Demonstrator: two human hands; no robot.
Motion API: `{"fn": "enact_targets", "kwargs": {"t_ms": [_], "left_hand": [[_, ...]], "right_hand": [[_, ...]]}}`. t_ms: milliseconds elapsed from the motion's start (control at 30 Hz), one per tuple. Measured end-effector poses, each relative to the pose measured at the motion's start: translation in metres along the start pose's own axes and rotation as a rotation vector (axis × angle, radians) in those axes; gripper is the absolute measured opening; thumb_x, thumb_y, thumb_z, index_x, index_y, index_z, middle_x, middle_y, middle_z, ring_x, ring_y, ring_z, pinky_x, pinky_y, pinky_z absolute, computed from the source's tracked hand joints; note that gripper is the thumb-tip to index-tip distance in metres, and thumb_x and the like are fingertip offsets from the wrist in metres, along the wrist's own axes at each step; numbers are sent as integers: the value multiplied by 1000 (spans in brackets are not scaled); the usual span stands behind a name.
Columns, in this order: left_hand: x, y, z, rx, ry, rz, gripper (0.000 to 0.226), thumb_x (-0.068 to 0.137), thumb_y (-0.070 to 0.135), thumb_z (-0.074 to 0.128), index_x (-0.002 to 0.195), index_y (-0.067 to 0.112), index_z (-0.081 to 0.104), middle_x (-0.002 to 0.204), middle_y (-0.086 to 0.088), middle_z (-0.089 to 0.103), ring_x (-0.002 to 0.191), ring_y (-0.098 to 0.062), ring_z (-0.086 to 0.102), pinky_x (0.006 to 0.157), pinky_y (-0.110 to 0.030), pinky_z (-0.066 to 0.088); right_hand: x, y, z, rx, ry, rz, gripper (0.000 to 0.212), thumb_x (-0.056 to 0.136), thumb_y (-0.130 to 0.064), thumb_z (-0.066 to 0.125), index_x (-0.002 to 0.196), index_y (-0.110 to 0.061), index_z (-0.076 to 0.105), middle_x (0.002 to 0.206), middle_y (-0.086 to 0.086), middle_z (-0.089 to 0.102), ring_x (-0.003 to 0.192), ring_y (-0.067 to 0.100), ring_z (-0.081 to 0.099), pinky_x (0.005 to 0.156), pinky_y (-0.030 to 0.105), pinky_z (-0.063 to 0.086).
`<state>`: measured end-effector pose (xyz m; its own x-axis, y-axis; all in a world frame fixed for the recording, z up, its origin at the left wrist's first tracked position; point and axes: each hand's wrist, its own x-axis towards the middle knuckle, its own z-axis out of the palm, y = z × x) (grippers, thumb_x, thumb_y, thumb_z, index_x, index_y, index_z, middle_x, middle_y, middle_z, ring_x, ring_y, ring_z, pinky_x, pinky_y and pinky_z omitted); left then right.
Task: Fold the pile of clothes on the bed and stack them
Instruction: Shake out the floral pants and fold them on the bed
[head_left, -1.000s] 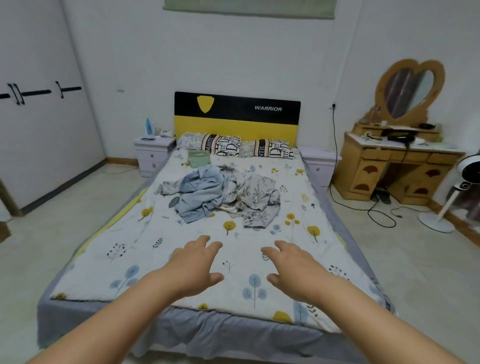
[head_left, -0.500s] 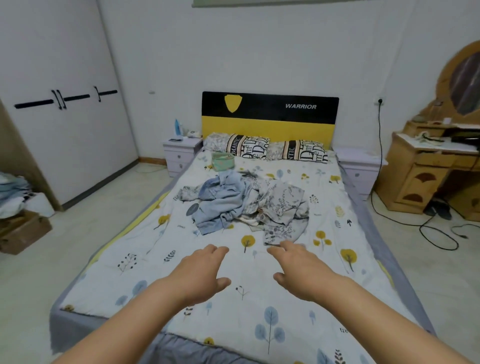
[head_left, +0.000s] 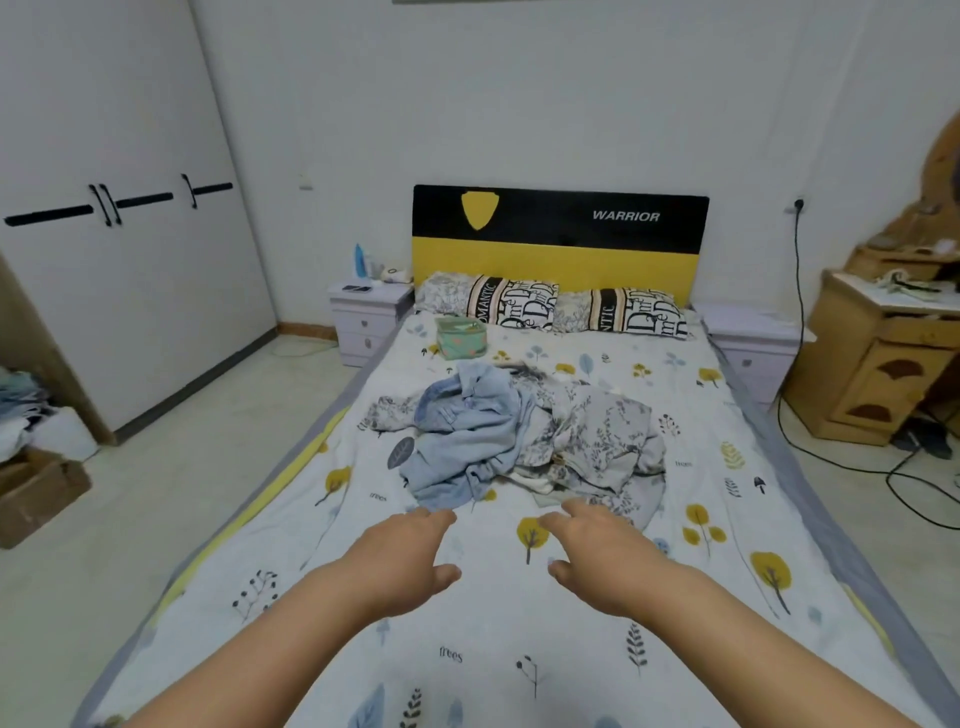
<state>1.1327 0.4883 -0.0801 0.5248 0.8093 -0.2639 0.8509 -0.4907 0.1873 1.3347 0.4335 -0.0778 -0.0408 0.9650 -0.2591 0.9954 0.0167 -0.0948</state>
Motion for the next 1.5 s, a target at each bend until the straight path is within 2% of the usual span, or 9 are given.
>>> {"fn": "enact_targets", "kwargs": {"t_ms": [167,400,600,833,1000,1200,1300,1400,1500], "left_hand": [[46,-45,-13,0,-21,23,54,93,42,47,141,24,28,141,-1,41,124,-21,45,97,-31,38],[110,-72,-6,-33,-85,20,54,93,43,47,141,23,31,143,0,42,128,-18,42,99,-26,35],[169,-77,-3,-39,-93,-17,46,93,42,46,135,24,38,135,2,49,120,-18,49,92,-26,40],[251,-72,9,-74,-56,-29,44,95,38,44,135,23,40,132,3,52,118,-18,50,94,-27,41],[304,-69,31,-83,-92,0,44,95,37,44,137,24,39,135,4,49,121,-16,48,95,-25,38],[389,-70,62,-36,-103,49,37,95,30,41,131,19,44,130,-2,53,116,-20,52,91,-28,42],[429,-64,81,14,-77,58,28,93,27,42,118,17,50,120,-2,56,108,-18,54,82,-27,40],[472,-59,102,94,67,100,25,83,32,59,106,20,60,102,0,63,94,-9,60,74,-20,42],[513,-51,145,83,-46,100,39,90,18,40,129,17,40,125,-4,49,115,-18,47,89,-30,39]], "right_hand": [[51,-9,-4,28,-7,35,47,96,-31,43,140,-18,35,136,7,38,126,26,35,99,37,38],[106,8,0,31,-84,80,44,96,-29,42,138,-16,38,134,9,41,124,27,37,99,38,38],[160,41,-1,54,-101,71,45,97,-29,42,139,-17,38,137,9,40,127,26,36,101,37,38],[224,91,14,76,-153,119,39,96,-24,43,134,-14,44,135,10,42,125,27,39,98,37,39],[268,119,37,90,-173,179,39,95,-24,46,133,-14,45,133,10,43,123,26,40,95,35,39],[328,156,72,135,-128,294,39,92,-13,40,130,-18,45,133,8,42,121,23,40,92,31,42],[359,179,96,140,-129,353,40,93,-15,40,133,-16,41,134,8,39,121,23,39,92,31,41],[391,201,126,117,-159,410,51,92,-10,40,142,-18,29,140,10,32,125,26,36,97,34,39],[422,221,160,86,-139,443,63,92,-7,41,147,-18,15,148,12,21,130,28,32,103,37,36]]}}
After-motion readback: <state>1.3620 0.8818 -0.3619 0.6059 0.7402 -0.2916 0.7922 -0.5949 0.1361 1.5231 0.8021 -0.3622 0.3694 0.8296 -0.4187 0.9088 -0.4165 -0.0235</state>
